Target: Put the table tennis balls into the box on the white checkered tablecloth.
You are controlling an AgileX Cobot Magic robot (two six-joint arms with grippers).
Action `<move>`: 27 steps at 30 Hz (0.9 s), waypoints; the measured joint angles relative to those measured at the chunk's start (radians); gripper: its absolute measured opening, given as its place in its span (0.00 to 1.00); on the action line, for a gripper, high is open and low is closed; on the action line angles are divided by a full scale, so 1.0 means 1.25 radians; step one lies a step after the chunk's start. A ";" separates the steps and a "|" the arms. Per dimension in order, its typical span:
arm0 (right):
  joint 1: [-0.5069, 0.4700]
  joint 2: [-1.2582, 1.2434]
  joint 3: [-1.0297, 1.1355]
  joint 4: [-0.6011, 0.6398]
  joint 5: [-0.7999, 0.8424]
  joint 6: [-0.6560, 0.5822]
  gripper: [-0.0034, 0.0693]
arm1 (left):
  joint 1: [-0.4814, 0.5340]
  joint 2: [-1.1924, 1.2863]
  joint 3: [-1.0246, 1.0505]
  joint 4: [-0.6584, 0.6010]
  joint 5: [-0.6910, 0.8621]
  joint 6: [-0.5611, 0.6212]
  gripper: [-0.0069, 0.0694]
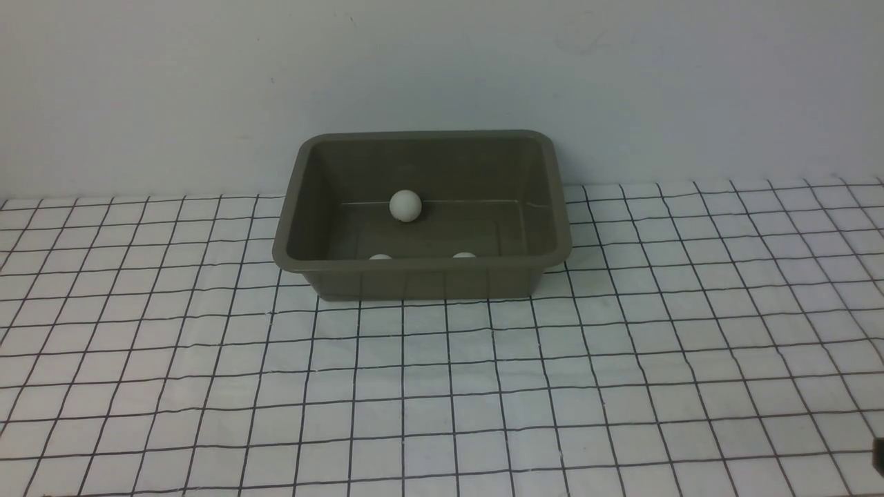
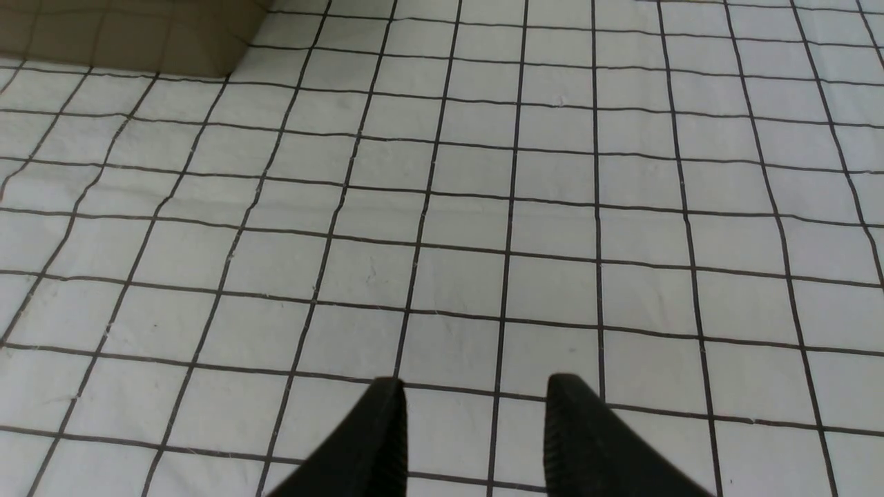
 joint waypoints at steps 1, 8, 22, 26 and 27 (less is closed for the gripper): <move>0.000 0.000 0.000 0.000 0.000 0.000 0.41 | 0.000 0.000 0.000 0.000 0.000 0.000 0.73; 0.000 0.000 0.000 0.000 0.000 0.000 0.41 | 0.000 0.000 0.000 0.000 0.000 0.000 0.73; 0.000 0.000 0.000 -0.023 0.000 -0.001 0.41 | 0.000 0.000 0.000 -0.001 0.000 0.000 0.73; -0.006 0.000 0.001 -0.103 -0.077 0.022 0.41 | 0.000 0.000 0.000 -0.002 -0.001 0.000 0.73; -0.007 0.000 0.001 -0.107 -0.087 0.023 0.41 | 0.000 0.000 0.000 -0.002 -0.001 0.000 0.73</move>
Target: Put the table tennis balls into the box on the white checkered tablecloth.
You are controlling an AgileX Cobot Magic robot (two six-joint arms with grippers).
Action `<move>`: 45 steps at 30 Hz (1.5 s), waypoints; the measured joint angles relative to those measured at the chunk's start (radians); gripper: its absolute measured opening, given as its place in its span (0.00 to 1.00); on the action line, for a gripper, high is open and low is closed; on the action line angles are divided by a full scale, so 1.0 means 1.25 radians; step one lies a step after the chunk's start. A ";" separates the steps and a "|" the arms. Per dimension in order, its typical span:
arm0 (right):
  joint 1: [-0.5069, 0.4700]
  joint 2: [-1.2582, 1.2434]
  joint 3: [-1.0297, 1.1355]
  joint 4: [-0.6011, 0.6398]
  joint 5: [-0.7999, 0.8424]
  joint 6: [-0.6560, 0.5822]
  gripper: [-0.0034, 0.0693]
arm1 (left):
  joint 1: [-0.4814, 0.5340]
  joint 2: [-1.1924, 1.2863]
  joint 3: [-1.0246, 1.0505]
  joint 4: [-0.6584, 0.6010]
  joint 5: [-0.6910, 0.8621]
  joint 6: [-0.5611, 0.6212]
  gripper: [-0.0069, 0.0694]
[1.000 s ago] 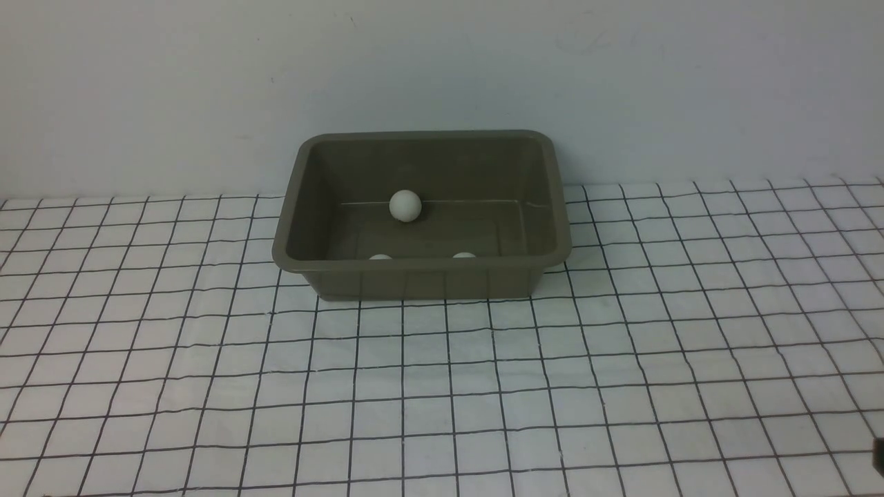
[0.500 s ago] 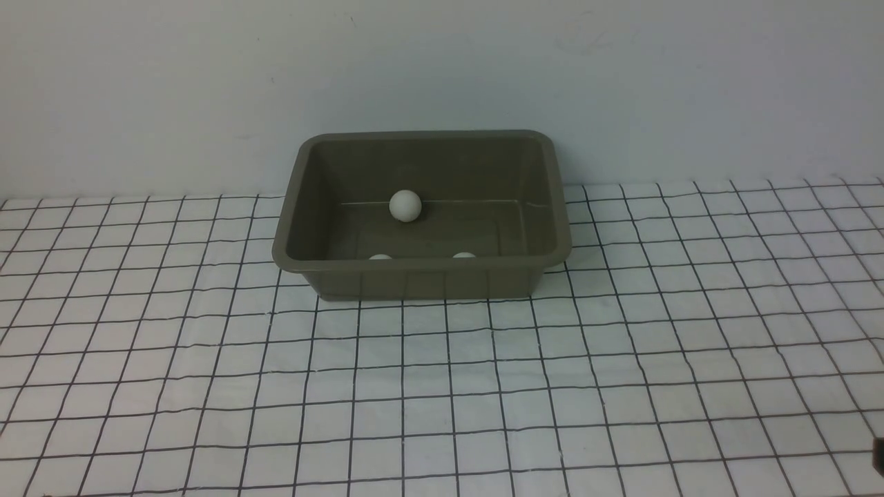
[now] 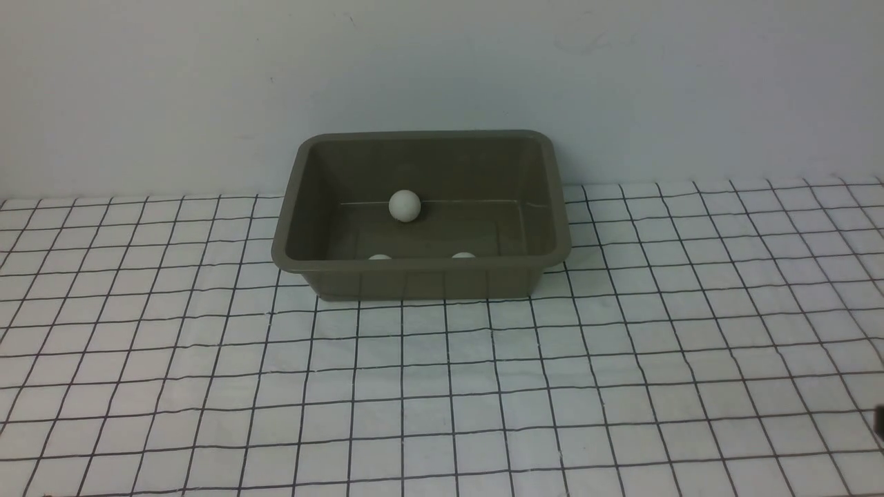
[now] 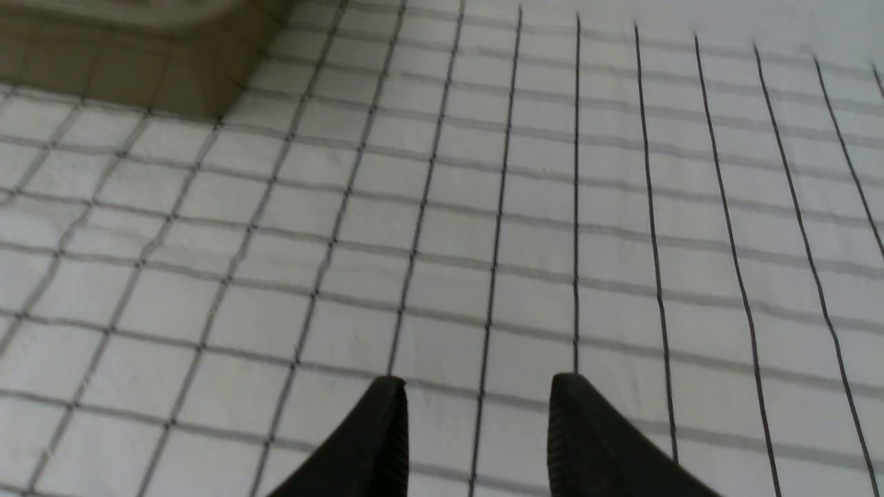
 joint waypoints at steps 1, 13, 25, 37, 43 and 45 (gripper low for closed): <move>-0.007 0.000 0.000 -0.016 -0.031 0.004 0.41 | 0.000 0.000 0.000 0.000 0.000 0.000 0.73; -0.274 -0.056 0.006 -0.083 -0.349 0.067 0.41 | 0.000 0.000 0.000 0.000 0.000 0.000 0.73; -0.283 -0.065 0.013 0.069 -0.295 0.015 0.41 | 0.000 0.000 0.000 0.000 0.000 0.000 0.73; -0.331 -0.241 0.125 0.626 -0.198 -0.676 0.41 | 0.000 0.000 0.000 0.000 0.000 0.000 0.73; -0.408 -0.339 0.158 0.637 -0.133 -0.671 0.41 | 0.000 0.000 0.000 0.000 0.000 0.000 0.73; -0.412 -0.359 0.181 0.641 -0.121 -0.671 0.41 | 0.000 0.000 0.000 0.000 0.000 0.000 0.73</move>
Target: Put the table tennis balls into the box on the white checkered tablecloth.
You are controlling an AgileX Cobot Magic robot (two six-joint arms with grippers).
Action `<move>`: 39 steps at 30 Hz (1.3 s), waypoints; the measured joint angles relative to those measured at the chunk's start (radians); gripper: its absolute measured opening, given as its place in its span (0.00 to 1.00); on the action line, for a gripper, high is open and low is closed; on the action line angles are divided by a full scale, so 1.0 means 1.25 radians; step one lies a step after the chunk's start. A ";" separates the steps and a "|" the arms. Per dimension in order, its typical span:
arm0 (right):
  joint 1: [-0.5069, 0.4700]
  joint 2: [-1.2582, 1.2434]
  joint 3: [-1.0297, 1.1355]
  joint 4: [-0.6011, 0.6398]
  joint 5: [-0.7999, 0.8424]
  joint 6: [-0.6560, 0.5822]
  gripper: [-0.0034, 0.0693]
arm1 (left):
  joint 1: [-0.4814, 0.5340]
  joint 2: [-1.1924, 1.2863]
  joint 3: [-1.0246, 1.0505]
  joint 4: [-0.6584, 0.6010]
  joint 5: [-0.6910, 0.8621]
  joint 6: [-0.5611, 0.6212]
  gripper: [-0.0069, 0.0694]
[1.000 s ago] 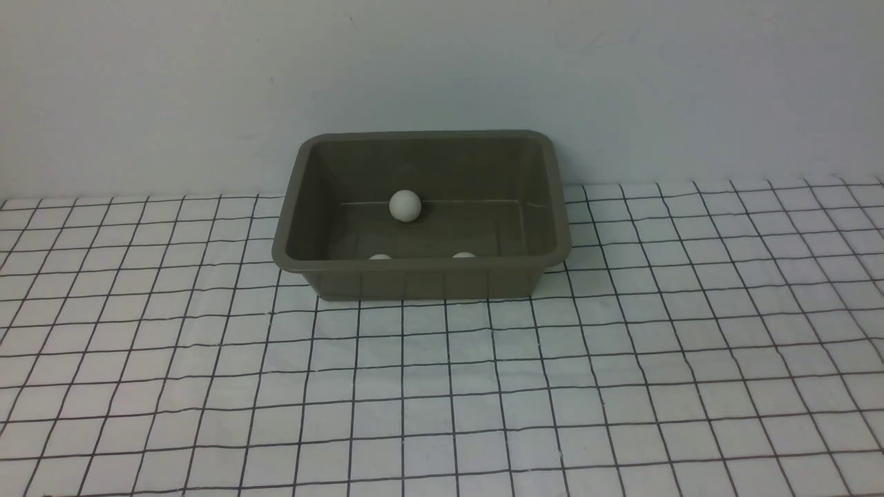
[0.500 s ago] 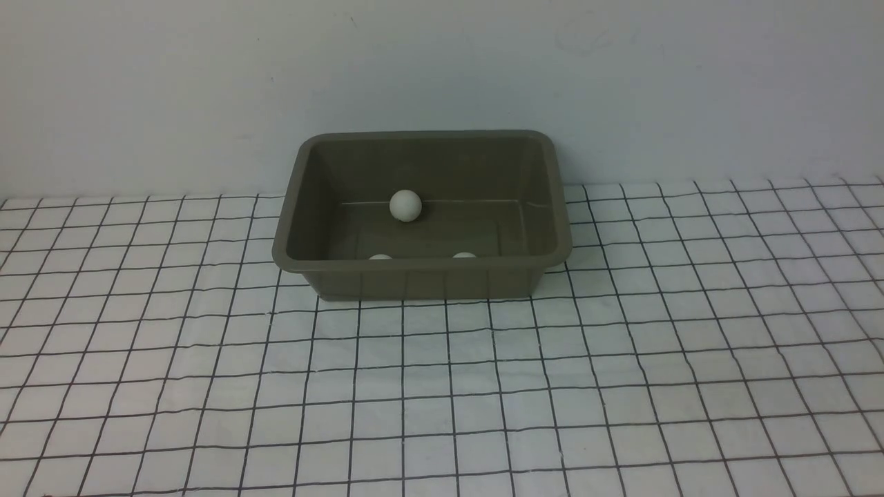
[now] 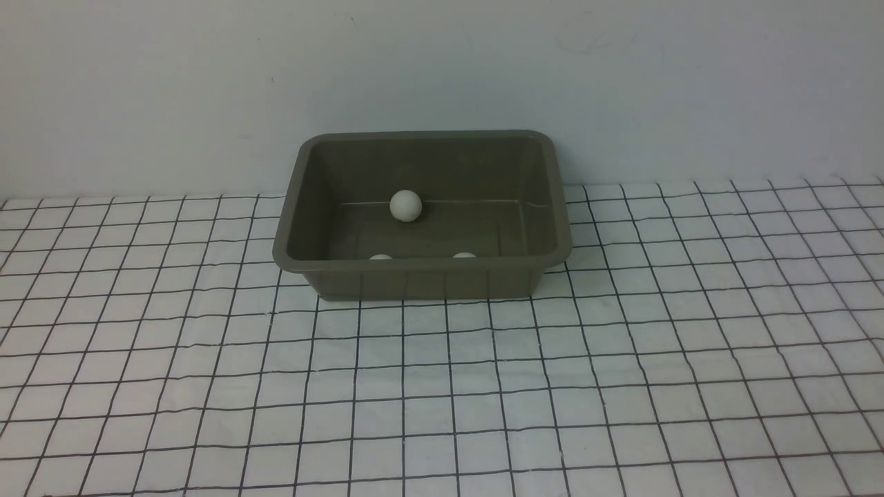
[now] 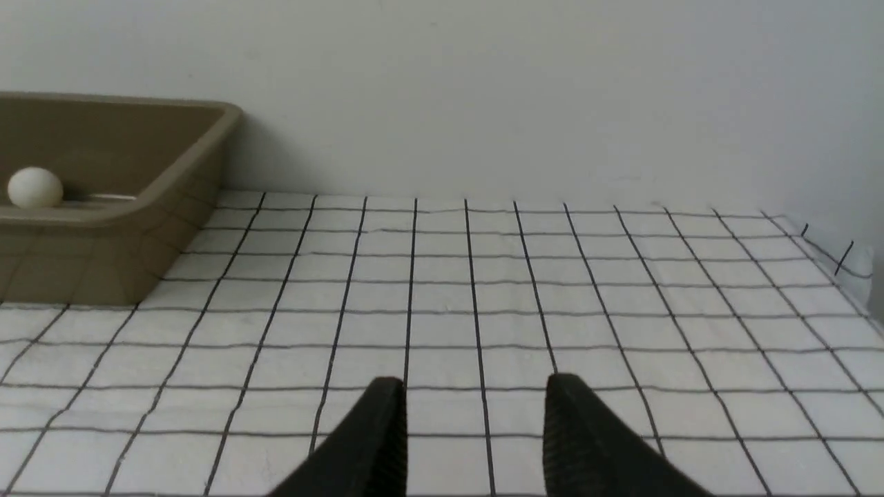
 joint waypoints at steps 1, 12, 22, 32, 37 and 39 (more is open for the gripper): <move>0.000 -0.004 0.014 0.004 0.001 0.000 0.41 | 0.000 0.000 0.000 0.000 0.000 0.000 0.73; 0.000 -0.007 0.057 0.012 0.028 0.000 0.41 | 0.000 0.000 0.000 0.000 0.000 0.000 0.73; -0.002 -0.007 0.060 0.014 0.011 0.000 0.41 | 0.000 0.000 0.000 0.000 0.000 0.000 0.73; -0.004 -0.007 0.061 0.015 0.006 0.000 0.41 | 0.000 0.000 0.000 0.000 0.000 0.000 0.73; -0.004 -0.007 0.061 0.015 0.006 0.000 0.41 | 0.000 0.000 0.000 0.000 0.000 0.000 0.73; -0.004 -0.007 0.061 0.015 0.006 0.000 0.41 | 0.000 0.000 0.000 0.000 0.000 0.000 0.73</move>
